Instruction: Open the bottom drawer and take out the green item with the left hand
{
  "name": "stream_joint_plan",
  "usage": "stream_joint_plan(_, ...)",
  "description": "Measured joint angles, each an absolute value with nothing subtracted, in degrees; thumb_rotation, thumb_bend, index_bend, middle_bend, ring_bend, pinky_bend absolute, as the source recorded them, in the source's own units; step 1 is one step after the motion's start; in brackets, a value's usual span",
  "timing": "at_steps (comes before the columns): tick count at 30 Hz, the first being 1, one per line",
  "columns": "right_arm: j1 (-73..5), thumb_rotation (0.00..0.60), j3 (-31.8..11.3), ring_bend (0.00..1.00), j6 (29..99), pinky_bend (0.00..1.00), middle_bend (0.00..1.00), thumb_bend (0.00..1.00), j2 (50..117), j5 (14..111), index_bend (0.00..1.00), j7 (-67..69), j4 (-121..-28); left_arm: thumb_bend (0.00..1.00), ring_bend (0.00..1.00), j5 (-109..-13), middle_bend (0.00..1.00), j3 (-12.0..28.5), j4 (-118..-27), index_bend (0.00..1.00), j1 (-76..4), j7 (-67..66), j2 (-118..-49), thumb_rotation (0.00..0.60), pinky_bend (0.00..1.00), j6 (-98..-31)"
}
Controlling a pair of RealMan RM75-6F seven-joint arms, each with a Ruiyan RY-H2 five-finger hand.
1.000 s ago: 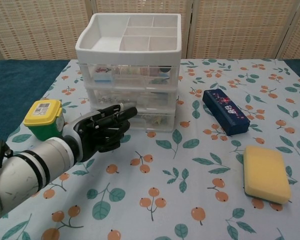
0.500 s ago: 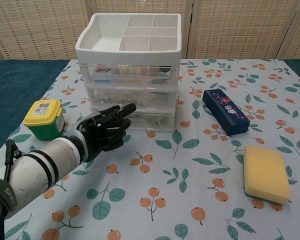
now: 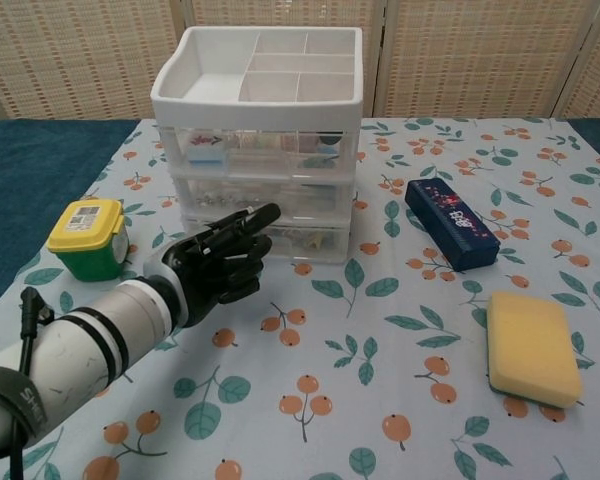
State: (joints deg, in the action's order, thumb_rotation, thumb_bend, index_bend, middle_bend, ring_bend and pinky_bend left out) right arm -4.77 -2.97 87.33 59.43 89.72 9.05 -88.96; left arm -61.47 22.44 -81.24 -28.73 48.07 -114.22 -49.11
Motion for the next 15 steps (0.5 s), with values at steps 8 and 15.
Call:
stream_joint_plan(8, -4.7, 0.6, -3.0, 0.0, 87.3, 0.0, 0.04, 0.33, 59.3, 89.5, 0.0, 9.0, -89.0, 0.28, 0.92, -60.8, 0.81, 24.3, -80.1, 0.19, -30.0, 48.1, -114.8, 0.6, 1.0, -47.9)
stream_joint_plan(15, -4.5, 0.6, -3.0, 0.0, 87.2, 0.0, 0.04, 0.33, 59.2, 89.3, 0.0, 9.1, -88.9, 0.28, 0.92, -60.6, 0.82, 24.3, -80.0, 0.2, -29.8, 47.9, -115.3, 0.6, 1.0, -48.2)
